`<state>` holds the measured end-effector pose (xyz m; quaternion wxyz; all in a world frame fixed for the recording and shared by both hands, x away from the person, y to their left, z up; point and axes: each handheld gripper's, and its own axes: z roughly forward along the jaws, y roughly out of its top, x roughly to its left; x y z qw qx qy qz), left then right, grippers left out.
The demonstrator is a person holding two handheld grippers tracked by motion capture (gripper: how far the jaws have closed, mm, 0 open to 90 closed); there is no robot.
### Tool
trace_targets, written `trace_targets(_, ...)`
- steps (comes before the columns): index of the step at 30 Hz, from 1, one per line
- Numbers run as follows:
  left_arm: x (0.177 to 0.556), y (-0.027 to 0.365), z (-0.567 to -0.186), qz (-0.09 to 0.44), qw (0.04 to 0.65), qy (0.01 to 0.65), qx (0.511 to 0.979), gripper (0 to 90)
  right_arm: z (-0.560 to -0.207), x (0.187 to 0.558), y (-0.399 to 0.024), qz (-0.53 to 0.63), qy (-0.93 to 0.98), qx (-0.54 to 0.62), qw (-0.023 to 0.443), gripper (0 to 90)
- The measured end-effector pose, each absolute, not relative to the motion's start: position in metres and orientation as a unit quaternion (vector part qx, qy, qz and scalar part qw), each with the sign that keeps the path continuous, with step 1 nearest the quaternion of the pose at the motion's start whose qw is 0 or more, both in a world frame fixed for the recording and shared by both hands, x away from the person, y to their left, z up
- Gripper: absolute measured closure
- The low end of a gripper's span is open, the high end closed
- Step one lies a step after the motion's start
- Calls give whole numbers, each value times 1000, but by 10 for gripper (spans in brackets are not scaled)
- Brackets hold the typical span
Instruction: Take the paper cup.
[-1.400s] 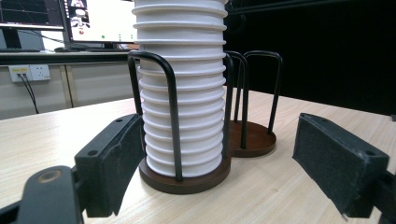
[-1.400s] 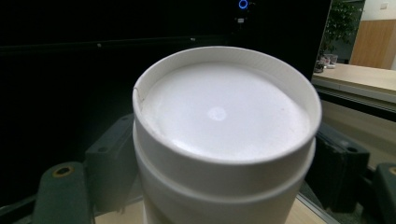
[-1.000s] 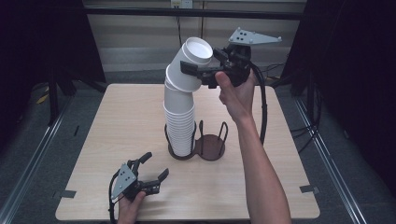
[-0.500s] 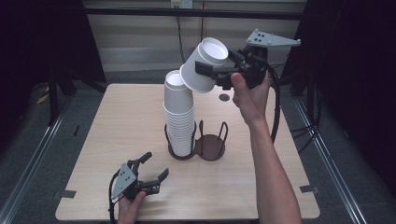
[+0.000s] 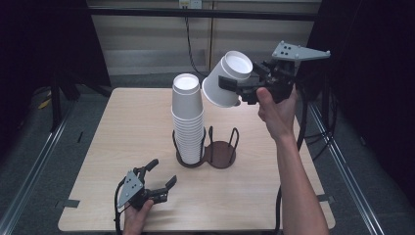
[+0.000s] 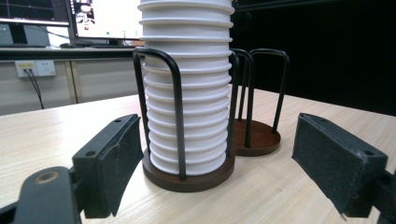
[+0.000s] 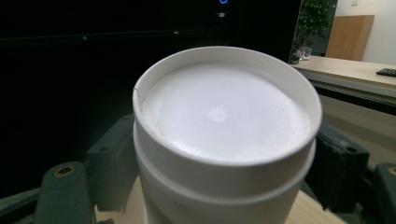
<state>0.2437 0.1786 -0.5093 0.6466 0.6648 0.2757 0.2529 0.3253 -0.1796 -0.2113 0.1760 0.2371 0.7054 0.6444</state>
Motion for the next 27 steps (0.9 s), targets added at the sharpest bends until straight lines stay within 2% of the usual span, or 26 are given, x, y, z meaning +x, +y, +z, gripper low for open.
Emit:
trace_targets(11, 242, 181, -507, 225, 649, 280, 671, 157, -242, 317, -186, 617, 726, 248, 174, 214)
trace_targets(14, 241, 183, -502, 202, 665, 271, 666, 158, -251, 314, -189, 622, 725, 248, 164, 214)
trace_targets(16, 240, 186, -496, 217, 658, 260, 672, 160, -256, 313, -190, 621, 726, 249, 160, 215)
trace_targets(27, 241, 185, -476, 209, 658, 236, 684, 164, -281, 301, -181, 619, 734, 237, 146, 216)
